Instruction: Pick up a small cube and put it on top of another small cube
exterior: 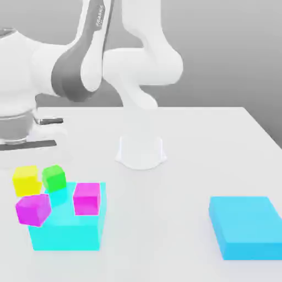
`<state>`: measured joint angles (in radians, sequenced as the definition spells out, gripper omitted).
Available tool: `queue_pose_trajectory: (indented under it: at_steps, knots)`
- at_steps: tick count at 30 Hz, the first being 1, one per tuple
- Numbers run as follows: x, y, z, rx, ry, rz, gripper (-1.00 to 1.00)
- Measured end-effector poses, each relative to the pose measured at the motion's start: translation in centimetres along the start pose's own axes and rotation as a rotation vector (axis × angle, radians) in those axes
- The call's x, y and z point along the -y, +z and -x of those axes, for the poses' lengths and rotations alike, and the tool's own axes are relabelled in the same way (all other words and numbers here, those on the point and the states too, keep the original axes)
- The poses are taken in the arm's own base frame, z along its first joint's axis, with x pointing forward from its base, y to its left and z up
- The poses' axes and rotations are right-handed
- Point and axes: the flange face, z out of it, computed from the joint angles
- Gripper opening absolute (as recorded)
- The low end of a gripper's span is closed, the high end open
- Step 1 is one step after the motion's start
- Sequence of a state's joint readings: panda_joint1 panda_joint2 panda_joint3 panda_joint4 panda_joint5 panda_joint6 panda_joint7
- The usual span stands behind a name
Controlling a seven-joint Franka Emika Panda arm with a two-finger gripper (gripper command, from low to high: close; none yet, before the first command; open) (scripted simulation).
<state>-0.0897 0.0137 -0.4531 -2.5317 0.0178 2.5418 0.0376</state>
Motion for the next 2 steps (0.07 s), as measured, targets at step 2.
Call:
queue_pose_trajectory:
  at_steps: [2]
  knots:
    - [0.14, 0.00, 0.01, 0.000, -0.003, 0.000, 1.00]
